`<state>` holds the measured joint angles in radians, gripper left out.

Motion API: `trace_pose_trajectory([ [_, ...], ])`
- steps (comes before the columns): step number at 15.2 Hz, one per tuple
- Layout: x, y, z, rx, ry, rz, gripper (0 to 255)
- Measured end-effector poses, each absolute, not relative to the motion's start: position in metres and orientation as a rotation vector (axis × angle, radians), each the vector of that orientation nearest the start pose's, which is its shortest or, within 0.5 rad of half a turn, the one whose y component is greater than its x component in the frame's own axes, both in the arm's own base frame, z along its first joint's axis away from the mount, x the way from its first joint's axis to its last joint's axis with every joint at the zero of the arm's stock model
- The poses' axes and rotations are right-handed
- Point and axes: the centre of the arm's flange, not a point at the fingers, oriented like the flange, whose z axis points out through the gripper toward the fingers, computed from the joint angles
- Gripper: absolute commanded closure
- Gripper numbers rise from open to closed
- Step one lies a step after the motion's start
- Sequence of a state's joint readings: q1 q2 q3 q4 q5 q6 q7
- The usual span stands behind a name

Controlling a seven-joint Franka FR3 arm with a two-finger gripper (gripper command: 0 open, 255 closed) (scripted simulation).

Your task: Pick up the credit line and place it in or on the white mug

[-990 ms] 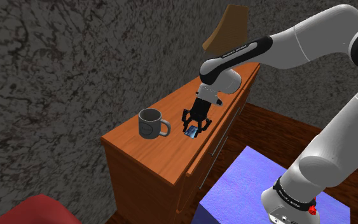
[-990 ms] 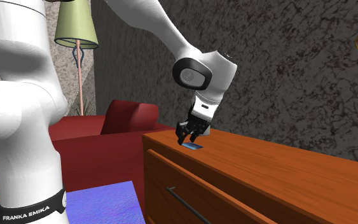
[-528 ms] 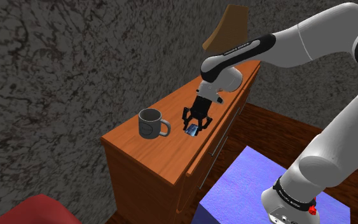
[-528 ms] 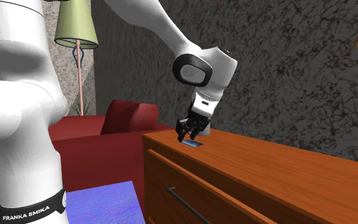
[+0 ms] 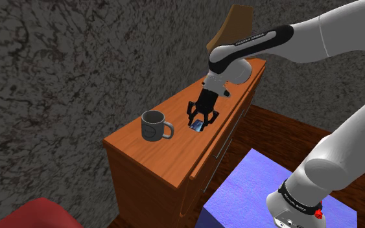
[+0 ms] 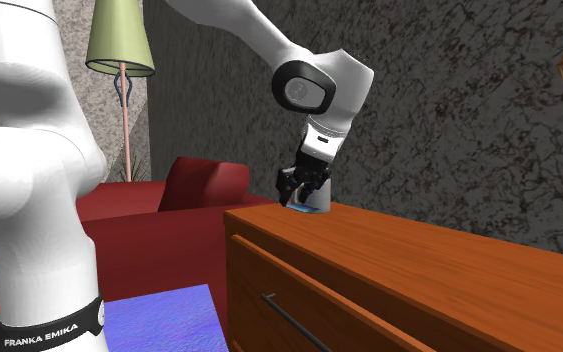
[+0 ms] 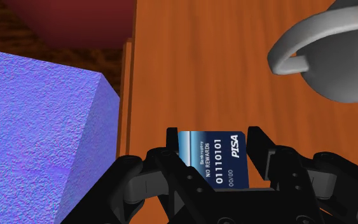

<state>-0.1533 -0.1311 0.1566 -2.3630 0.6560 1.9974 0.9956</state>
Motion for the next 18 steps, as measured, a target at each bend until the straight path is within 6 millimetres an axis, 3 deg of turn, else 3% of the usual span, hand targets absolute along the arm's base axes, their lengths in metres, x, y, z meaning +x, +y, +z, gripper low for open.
trace_pose_trajectory([
  [18,0.463,0.038,0.465,-2.115,1.686,0.631,255],
])
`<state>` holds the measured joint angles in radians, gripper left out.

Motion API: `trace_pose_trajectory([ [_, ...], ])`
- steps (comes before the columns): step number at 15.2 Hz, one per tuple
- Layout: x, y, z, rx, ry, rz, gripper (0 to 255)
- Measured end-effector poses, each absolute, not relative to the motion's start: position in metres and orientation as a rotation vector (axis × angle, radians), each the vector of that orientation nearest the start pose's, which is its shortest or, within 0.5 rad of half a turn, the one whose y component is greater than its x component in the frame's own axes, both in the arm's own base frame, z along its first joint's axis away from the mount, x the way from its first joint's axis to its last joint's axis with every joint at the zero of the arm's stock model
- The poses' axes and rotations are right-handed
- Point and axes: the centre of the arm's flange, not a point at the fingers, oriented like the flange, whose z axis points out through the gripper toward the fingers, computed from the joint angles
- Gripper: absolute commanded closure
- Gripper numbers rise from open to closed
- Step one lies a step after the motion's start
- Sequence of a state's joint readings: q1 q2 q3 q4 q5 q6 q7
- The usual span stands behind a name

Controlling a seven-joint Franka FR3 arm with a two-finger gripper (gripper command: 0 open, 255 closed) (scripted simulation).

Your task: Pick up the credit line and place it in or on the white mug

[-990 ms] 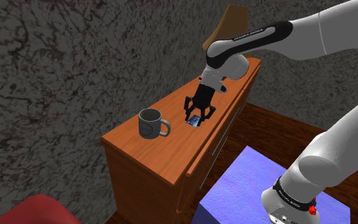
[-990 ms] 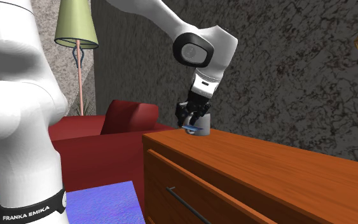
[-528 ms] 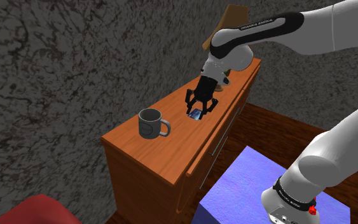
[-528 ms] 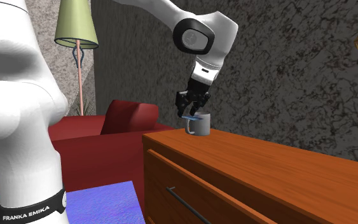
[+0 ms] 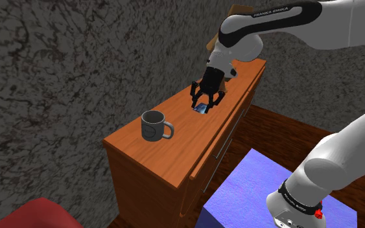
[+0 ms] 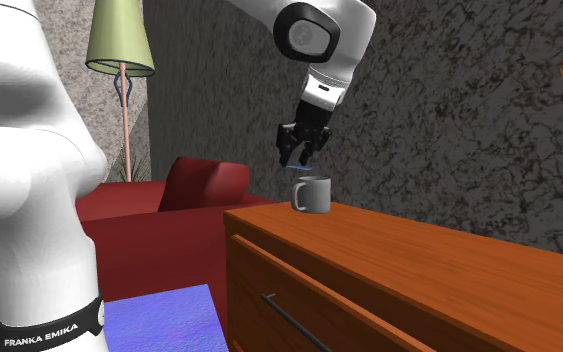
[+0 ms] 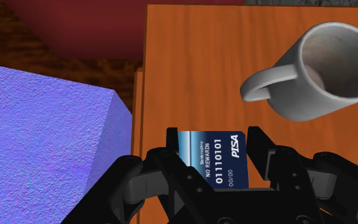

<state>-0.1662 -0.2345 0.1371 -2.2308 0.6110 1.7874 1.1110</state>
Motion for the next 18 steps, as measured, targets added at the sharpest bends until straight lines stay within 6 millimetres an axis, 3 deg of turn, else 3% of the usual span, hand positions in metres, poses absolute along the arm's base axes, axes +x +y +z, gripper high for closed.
trace_pose_trajectory([
  [4,0.462,0.039,0.486,-2.115,1.686,0.631,255],
  [6,0.472,0.051,0.489,-2.115,1.686,0.631,255],
  [18,0.557,0.181,0.503,-2.117,1.685,0.631,255],
])
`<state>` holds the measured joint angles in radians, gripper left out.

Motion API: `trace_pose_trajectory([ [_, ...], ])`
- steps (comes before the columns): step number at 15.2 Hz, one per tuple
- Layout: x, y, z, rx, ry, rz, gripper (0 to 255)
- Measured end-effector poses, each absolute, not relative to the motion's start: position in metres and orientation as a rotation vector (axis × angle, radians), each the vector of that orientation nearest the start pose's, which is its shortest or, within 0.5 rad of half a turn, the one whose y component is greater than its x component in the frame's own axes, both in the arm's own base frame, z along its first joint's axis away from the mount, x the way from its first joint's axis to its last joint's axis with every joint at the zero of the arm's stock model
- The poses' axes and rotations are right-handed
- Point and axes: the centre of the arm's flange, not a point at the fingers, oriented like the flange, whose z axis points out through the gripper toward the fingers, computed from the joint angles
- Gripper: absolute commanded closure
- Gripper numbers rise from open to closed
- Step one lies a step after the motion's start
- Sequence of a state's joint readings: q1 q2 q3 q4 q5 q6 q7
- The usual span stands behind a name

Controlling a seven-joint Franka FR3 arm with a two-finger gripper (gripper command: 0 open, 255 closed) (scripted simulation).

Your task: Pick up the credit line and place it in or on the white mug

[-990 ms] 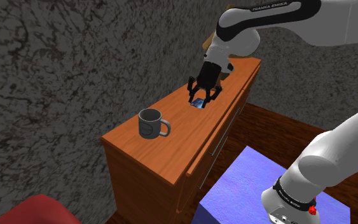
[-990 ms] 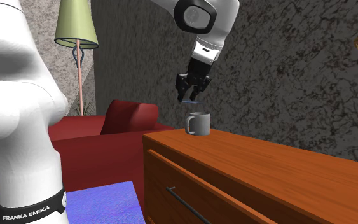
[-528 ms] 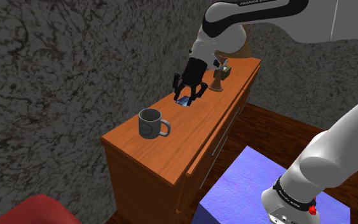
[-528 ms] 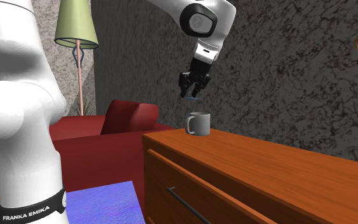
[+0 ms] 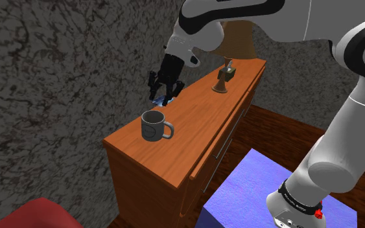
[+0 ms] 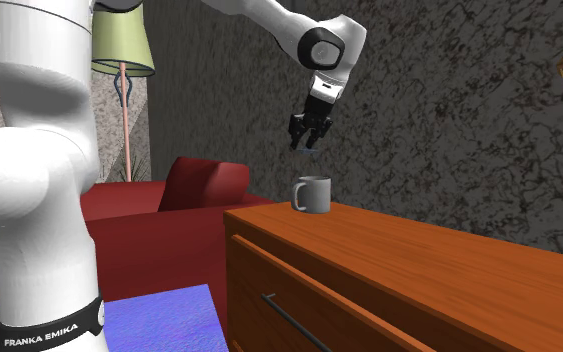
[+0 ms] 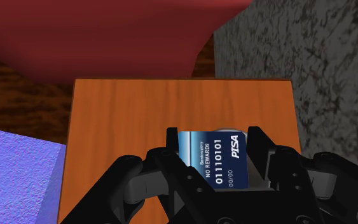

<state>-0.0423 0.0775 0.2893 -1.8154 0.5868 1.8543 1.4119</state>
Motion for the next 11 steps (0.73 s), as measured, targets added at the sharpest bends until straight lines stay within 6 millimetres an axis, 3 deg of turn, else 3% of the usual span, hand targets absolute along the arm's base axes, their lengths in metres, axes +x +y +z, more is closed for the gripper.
trace_pose_trajectory([
  [2,0.564,0.19,0.5,-2.116,1.685,0.632,255],
  [11,0.567,0.191,0.453,-2.115,1.687,0.633,255],
])
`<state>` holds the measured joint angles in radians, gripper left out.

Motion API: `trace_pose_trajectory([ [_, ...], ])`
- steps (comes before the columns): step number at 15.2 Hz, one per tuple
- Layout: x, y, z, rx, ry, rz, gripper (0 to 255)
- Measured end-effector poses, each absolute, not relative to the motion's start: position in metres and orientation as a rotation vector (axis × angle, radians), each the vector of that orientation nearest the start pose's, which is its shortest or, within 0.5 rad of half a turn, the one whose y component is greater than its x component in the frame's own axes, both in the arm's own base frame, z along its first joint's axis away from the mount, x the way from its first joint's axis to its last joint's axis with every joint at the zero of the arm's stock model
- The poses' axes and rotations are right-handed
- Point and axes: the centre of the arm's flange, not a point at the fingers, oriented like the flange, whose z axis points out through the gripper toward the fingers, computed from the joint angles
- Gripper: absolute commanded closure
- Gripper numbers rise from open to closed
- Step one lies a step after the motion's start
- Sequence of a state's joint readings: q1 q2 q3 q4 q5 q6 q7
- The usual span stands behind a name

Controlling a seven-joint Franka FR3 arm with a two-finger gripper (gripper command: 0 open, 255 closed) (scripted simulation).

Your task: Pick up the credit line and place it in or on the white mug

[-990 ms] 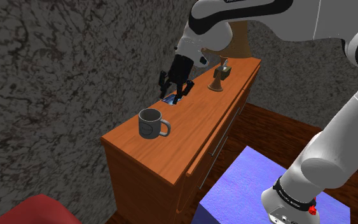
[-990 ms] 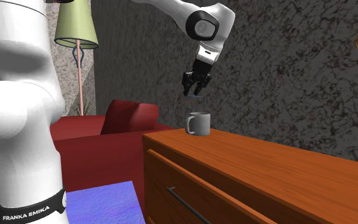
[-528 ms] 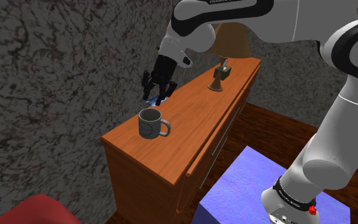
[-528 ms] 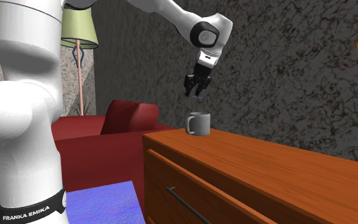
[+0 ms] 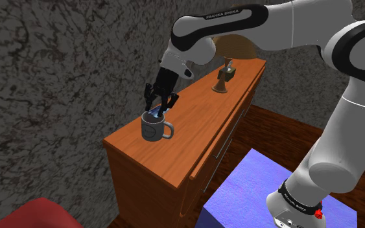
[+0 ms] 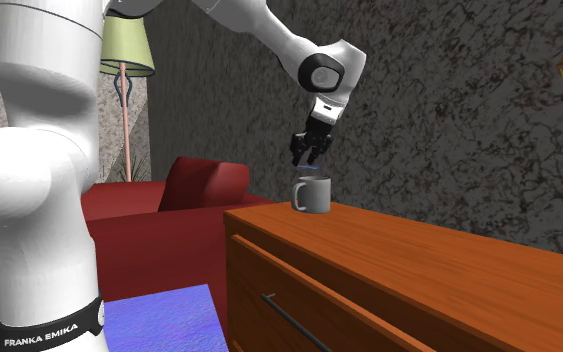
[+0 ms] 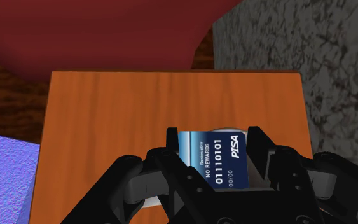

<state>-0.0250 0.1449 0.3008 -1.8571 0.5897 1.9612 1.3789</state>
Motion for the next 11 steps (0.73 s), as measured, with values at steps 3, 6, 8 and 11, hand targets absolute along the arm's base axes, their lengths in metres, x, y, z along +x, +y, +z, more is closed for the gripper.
trace_pose_trajectory([
  [3,0.567,0.191,0.438,-2.115,1.687,0.632,255],
  [6,0.567,0.191,0.423,-2.115,1.687,0.632,255],
  [8,0.567,0.191,0.42,-2.115,1.686,0.632,255],
  [11,0.567,0.191,0.419,-2.114,1.686,0.631,255],
])
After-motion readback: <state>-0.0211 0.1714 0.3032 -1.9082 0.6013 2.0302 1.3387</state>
